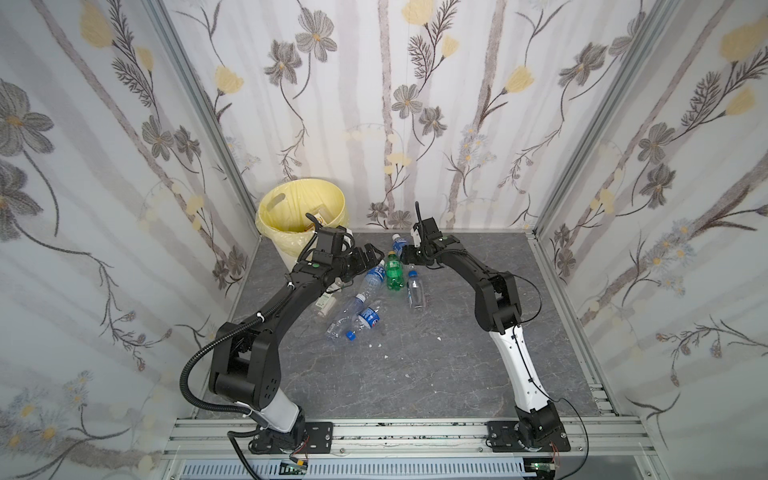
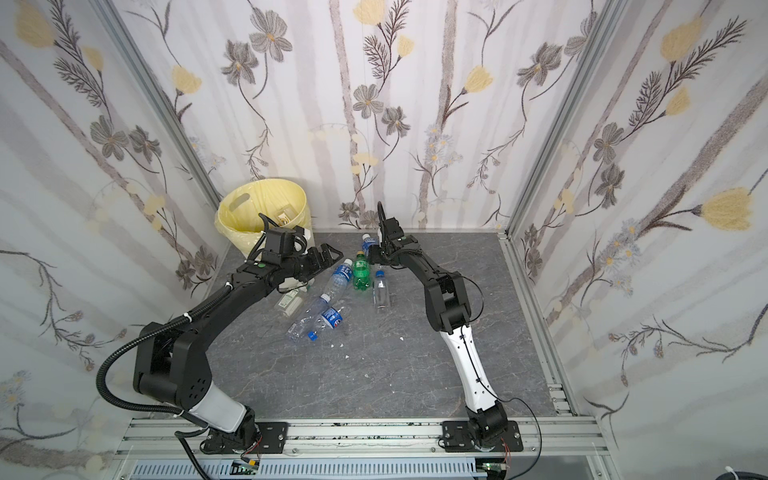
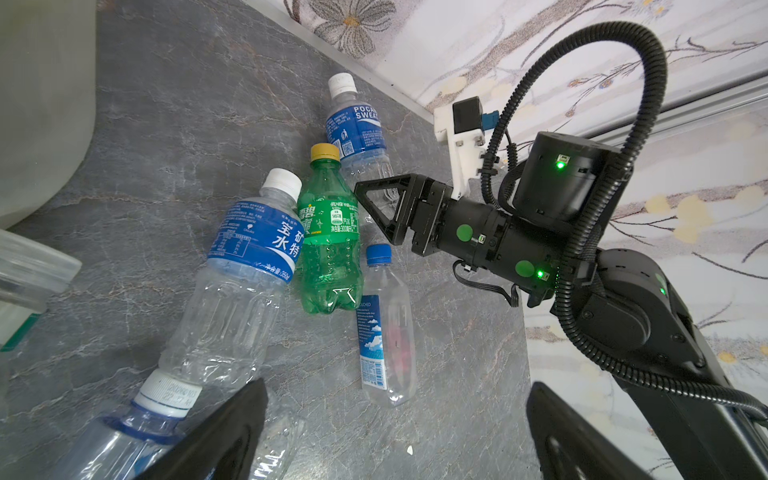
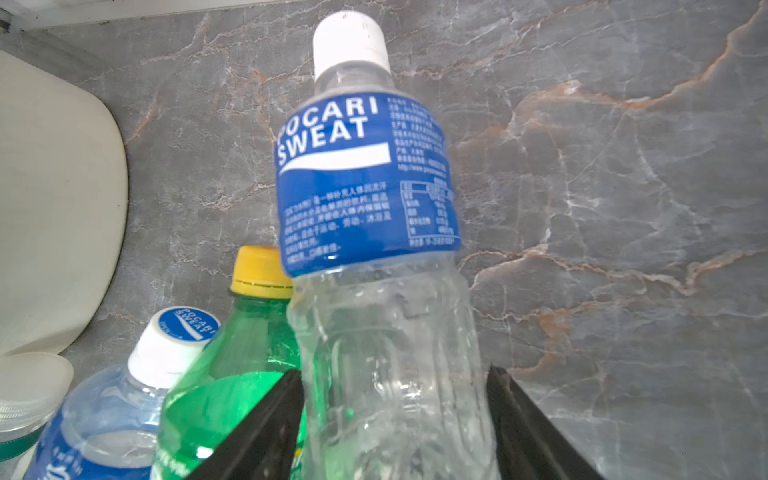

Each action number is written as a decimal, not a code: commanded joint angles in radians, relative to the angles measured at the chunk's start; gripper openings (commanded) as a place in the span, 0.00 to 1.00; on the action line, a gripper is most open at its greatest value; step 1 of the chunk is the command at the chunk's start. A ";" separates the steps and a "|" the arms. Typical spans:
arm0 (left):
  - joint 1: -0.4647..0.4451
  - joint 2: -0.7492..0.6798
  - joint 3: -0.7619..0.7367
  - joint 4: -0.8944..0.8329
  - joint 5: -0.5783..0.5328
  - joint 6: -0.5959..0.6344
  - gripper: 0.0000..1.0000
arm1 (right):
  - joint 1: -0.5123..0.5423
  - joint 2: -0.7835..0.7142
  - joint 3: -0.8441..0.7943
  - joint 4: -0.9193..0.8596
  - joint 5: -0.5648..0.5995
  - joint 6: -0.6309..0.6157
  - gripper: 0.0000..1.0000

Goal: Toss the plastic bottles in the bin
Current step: 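Lift the Pocari Sweat bottle upright with the right gripper toward the left gripper, then grasp the Pocari Sweat bottle's cap with the left gripper from the right gripper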

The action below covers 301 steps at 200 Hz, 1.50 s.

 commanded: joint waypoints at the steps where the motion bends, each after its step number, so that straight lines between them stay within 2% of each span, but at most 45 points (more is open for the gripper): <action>1: 0.000 -0.002 -0.001 0.026 -0.009 0.008 1.00 | 0.000 0.000 0.002 -0.008 0.020 -0.006 0.65; 25: 0.000 -0.002 -0.003 0.026 -0.018 0.007 1.00 | -0.001 -0.002 0.002 -0.010 0.013 -0.008 0.58; 65: -0.022 -0.006 0.005 0.024 -0.077 -0.008 1.00 | -0.002 -0.043 -0.001 -0.021 0.006 -0.019 0.52; 109: -0.022 0.017 0.037 0.024 -0.007 -0.033 1.00 | -0.008 -0.151 -0.061 -0.017 0.004 -0.034 0.51; 125: -0.022 0.027 0.093 0.024 -0.002 -0.041 1.00 | -0.010 -0.210 -0.098 -0.015 -0.001 -0.039 0.51; 145: -0.022 0.042 0.146 0.024 0.008 -0.054 1.00 | -0.009 -0.305 -0.181 -0.002 -0.013 -0.043 0.50; 179: -0.031 0.088 0.246 0.026 0.024 -0.112 1.00 | -0.006 -0.527 -0.415 0.081 -0.061 -0.026 0.50; 229: -0.086 0.152 0.356 0.029 0.031 -0.191 1.00 | 0.032 -0.821 -0.697 0.148 -0.094 -0.008 0.50; 270: -0.137 0.167 0.380 0.033 0.007 -0.226 1.00 | 0.083 -0.971 -0.820 0.172 -0.105 0.016 0.50; 301: -0.155 0.150 0.374 0.037 -0.006 -0.239 1.00 | 0.107 -1.027 -0.855 0.207 -0.124 0.049 0.50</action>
